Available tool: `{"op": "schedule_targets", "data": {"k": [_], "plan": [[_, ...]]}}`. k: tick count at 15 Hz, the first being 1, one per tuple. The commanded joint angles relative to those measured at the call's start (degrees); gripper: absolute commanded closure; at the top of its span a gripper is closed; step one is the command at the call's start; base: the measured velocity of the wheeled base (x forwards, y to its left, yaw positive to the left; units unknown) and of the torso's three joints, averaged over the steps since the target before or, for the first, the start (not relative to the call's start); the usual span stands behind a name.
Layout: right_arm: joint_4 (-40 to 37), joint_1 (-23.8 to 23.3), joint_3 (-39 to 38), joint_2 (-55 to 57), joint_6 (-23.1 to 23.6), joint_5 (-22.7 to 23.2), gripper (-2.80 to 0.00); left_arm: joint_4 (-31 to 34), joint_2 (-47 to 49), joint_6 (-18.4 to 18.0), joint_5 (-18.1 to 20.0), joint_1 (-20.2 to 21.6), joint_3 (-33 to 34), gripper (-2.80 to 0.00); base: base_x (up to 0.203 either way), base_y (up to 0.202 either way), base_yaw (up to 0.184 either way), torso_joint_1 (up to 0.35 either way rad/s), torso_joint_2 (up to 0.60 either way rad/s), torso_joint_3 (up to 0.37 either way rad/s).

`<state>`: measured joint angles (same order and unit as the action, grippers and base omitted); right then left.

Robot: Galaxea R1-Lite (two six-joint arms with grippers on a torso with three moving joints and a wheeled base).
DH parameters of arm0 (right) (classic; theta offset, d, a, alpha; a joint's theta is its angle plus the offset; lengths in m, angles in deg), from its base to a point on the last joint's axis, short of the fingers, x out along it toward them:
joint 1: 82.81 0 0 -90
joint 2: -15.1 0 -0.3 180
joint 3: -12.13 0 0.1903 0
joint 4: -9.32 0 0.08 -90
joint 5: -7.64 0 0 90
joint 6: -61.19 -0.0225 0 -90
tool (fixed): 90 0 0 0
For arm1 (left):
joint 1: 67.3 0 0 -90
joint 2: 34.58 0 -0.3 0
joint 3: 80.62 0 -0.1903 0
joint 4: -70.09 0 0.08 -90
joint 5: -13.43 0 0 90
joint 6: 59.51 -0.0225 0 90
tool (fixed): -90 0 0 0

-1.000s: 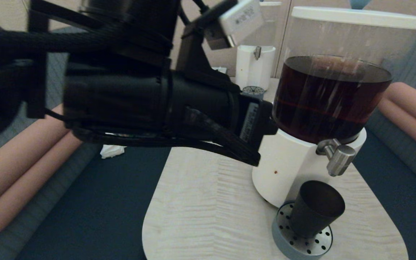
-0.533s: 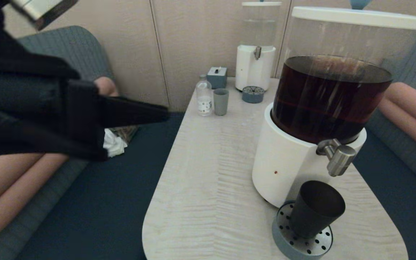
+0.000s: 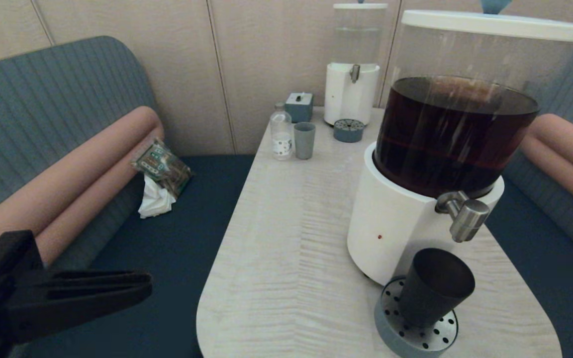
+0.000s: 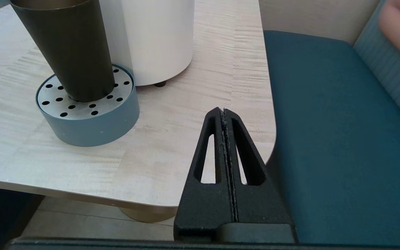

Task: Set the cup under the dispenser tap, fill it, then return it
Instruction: Place the cup next to the water dispenser

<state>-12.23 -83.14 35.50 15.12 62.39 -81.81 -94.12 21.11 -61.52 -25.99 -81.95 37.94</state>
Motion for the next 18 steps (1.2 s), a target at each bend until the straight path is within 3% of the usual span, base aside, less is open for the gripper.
{"op": "schedule_targets", "data": {"k": [1,3,4,8,11,12,14,17,18], "plan": [[0.03,-0.02,-0.62,-0.02,0.02,0.03,0.00,-18.22,4.32,-0.97,1.37,1.45,7.18,0.00,0.000,0.000,0.000,0.000,0.00,0.000],[0.03,-0.02,-0.55,-0.02,0.02,0.02,0.00,-33.19,10.51,-3.27,2.00,1.91,12.69,0.00,0.000,0.000,0.000,0.000,0.00,0.000],[0.03,-0.02,-0.61,-0.02,0.02,-0.02,0.00,-36.51,12.52,-3.82,2.14,2.01,13.95,0.00,0.000,0.000,0.000,0.000,0.00,0.000],[0.03,-0.02,-0.58,-0.02,0.02,-0.02,0.00,-39.46,20.43,-4.62,2.24,1.76,13.88,0.00,0.000,0.000,0.000,0.000,0.00,0.000],[0.03,-0.02,-0.62,-0.02,0.02,0.00,0.00,-46.83,29.62,-4.65,2.24,0.45,13.61,0.00,0.000,0.000,0.000,0.000,0.00,0.000],[0.03,-0.02,-0.62,-0.02,0.02,-0.02,0.00,-49.92,32.67,-4.59,2.24,-0.08,13.27,-2.80,0.000,0.000,0.000,0.000,0.00,0.000],[0.03,-0.02,-0.53,-0.02,0.02,0.03,0.00,-53.15,37.03,-4.95,2.21,-1.45,11.97,-2.80,0.000,0.000,0.000,0.000,0.00,0.000],[0.03,-0.02,-0.61,-0.02,0.02,0.07,0.00,-53.19,42.01,-13.14,2.15,-2.24,10.31,-2.80,0.000,0.000,0.000,0.000,0.00,0.000],[0.03,-0.02,-0.62,-0.02,0.02,-0.01,0.00,-53.04,43.22,-14.23,2.45,-2.87,10.13,-2.80,0.000,0.000,0.000,0.000,0.00,0.000]]}}
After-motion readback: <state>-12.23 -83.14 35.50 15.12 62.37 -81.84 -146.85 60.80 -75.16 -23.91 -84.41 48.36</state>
